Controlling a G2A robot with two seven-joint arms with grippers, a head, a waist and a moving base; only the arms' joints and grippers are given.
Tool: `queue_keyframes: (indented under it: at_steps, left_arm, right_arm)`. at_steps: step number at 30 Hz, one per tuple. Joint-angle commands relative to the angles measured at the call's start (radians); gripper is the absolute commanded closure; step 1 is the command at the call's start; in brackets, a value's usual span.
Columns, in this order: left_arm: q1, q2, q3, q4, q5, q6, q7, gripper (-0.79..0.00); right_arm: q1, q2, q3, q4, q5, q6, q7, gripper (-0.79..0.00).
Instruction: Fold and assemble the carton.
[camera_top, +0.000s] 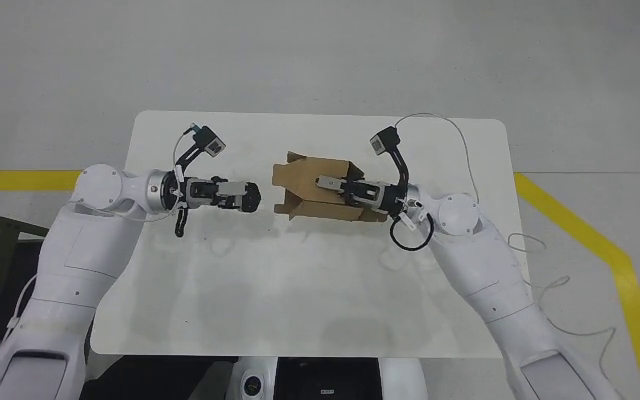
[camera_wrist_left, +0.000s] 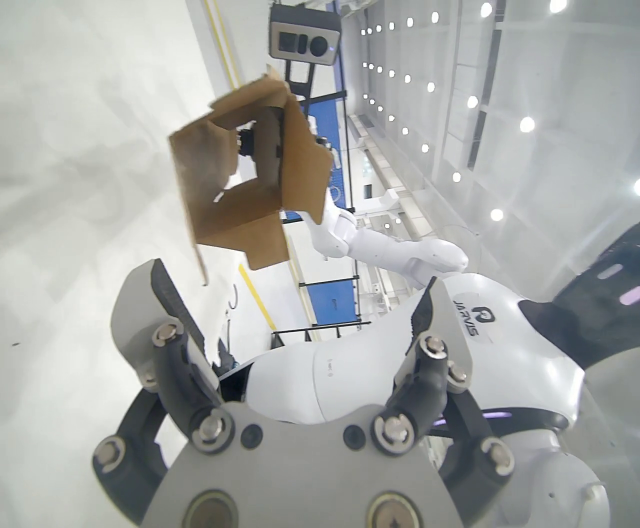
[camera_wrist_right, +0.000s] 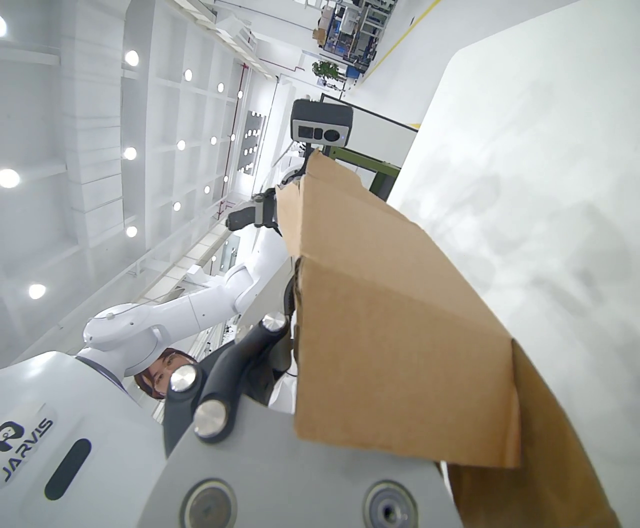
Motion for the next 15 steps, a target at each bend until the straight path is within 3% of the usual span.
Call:
queue_keyframes:
  at_steps: [1,15]
  left_arm:
    - [0.008,0.001,0.000,0.005,0.050,-0.012,0.029,-0.785]
    - [0.007,-0.004,0.042,0.040,0.222,-0.033,0.117,-0.785]
  right_arm:
    - [-0.005,0.002,0.006,-0.012,0.002,0.005,0.005,0.000]
    - [-0.007,-0.001,-0.003,-0.054,0.039,0.001,0.028,0.000]
